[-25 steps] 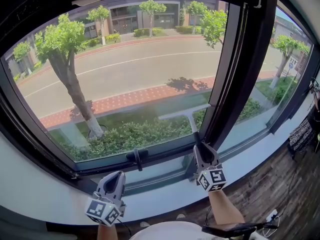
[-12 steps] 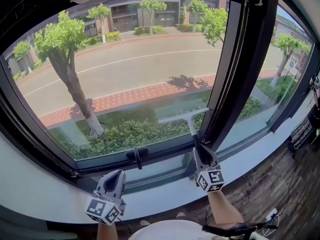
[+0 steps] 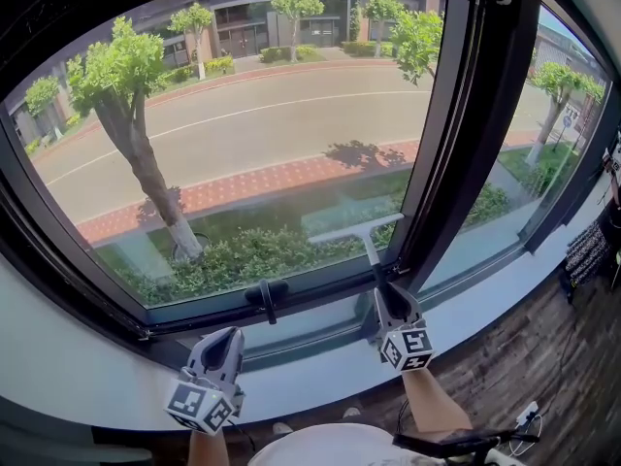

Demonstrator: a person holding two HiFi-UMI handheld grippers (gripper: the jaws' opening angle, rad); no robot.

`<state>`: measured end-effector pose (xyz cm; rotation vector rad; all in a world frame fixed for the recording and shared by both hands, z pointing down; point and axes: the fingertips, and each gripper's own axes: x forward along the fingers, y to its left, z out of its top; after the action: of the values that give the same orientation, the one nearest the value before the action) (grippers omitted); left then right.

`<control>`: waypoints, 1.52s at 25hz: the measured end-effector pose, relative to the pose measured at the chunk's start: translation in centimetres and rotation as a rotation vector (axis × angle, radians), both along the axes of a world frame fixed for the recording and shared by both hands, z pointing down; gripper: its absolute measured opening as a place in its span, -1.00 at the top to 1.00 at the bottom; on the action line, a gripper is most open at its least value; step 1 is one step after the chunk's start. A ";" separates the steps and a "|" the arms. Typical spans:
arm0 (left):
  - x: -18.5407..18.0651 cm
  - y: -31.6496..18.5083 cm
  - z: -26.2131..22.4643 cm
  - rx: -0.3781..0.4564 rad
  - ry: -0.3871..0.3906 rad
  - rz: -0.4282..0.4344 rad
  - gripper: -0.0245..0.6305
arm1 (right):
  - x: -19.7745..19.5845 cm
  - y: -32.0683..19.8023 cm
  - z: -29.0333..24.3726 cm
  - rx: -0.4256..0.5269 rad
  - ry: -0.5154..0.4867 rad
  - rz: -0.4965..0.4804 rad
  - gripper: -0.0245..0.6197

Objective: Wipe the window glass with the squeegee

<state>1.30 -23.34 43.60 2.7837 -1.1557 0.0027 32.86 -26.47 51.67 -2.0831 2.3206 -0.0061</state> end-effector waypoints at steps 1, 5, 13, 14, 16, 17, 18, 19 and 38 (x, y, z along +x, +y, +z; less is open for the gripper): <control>0.0 0.0 0.1 0.000 0.000 -0.001 0.87 | 0.0 0.0 0.4 -0.008 -0.001 0.000 0.61; -0.1 0.0 0.2 -0.003 -0.004 -0.001 0.87 | 0.0 -0.1 1.4 -0.013 -0.002 0.001 0.61; 0.5 0.3 0.5 -0.009 -0.018 0.015 0.87 | -0.1 -0.1 2.2 -0.004 -0.028 -0.001 0.61; 0.6 0.4 0.5 -0.009 -0.018 0.017 0.87 | -0.1 -0.1 2.3 -0.003 -0.024 -0.001 0.61; 0.6 0.5 0.7 -0.007 -0.019 0.021 0.87 | -0.1 -0.1 2.5 -0.002 -0.014 -0.004 0.61; 0.6 0.6 0.8 -0.008 -0.020 0.021 0.87 | 0.0 -0.1 2.6 -0.001 -0.009 -0.006 0.61; 0.6 0.6 0.8 -0.009 -0.021 0.020 0.87 | 0.0 -0.1 2.7 0.000 -0.005 -0.007 0.61; 0.7 0.7 0.8 -0.012 -0.023 0.019 0.87 | 0.0 -0.1 2.8 0.001 -0.003 -0.007 0.61; 1.0 0.8 1.4 -0.036 -0.030 0.018 0.87 | 0.0 0.0 8.1 -0.119 0.003 -0.007 0.61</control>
<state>2.28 -22.52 45.03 2.7712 -1.1260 0.0663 32.86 -26.46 59.72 -2.1282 2.3851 -0.1452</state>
